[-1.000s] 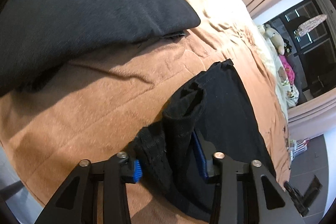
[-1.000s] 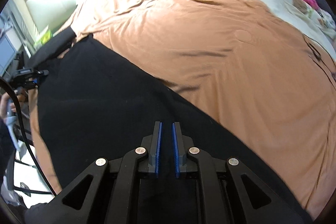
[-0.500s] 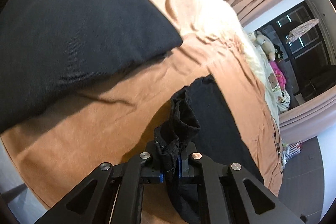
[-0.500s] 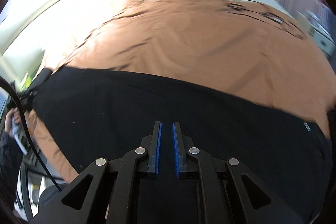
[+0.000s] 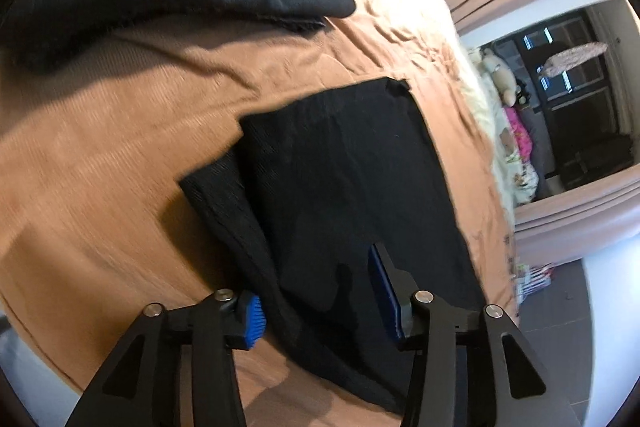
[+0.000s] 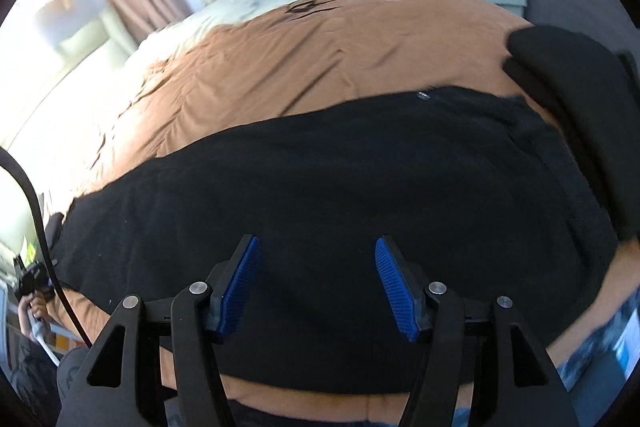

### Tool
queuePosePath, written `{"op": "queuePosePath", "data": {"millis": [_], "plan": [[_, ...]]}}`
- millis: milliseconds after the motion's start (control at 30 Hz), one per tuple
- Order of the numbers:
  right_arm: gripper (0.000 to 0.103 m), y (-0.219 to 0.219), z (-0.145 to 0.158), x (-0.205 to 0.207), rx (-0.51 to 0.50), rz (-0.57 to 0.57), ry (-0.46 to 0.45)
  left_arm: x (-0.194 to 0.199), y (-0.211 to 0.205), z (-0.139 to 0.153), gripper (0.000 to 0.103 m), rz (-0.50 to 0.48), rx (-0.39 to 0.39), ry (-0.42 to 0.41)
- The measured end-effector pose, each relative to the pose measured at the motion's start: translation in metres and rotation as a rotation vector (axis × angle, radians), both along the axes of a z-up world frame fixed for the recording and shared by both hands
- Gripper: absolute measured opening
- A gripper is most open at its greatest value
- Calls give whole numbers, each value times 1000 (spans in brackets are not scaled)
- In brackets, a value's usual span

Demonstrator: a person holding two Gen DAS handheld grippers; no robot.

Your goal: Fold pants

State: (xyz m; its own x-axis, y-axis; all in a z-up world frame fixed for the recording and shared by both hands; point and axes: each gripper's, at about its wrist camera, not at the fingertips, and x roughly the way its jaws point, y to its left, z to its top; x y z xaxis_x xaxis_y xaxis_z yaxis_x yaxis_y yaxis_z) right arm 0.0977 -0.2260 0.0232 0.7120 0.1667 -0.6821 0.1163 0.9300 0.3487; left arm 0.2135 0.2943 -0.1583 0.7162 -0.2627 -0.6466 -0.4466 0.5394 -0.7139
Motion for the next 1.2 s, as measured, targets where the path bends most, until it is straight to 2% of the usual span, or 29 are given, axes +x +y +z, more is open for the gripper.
{"op": "queuePosePath", "data": {"millis": [100, 233, 267, 300, 367, 533, 667, 833, 933, 1133, 1200], "plan": [[59, -6, -6, -21, 47, -22, -10, 2, -7, -3, 49, 7, -56, -14], [59, -1, -10, -43, 57, -21, -32, 7, -13, -1, 46, 24, -37, -7], [59, 1, -8, -48, 54, -22, -37, 7, -12, -2, 35, 28, -39, -1], [59, 1, -8, -49, 47, -27, -39, 8, -10, -4, 19, 34, -43, 7], [59, 6, -4, -52, 36, -31, -44, 5, -2, -5, 4, 54, -58, 0], [59, 27, 15, -47, 16, -3, -88, -6, 19, 3, 3, 102, -199, -93], [59, 53, 25, -36, 10, 37, -100, 0, 20, 25, 3, 78, -193, -136], [58, 102, 28, -14, -47, 106, -82, 4, 25, 48, 3, 66, -196, -186], [46, 131, 26, 1, -51, 154, -65, 0, 32, 55, 3, 68, -216, -202], [40, 175, 10, 28, -36, 229, -25, -7, 30, 75, 3, 45, -185, -241], [35, 184, 0, 39, -21, 242, -6, -7, 28, 77, 3, 44, -174, -238]]}}
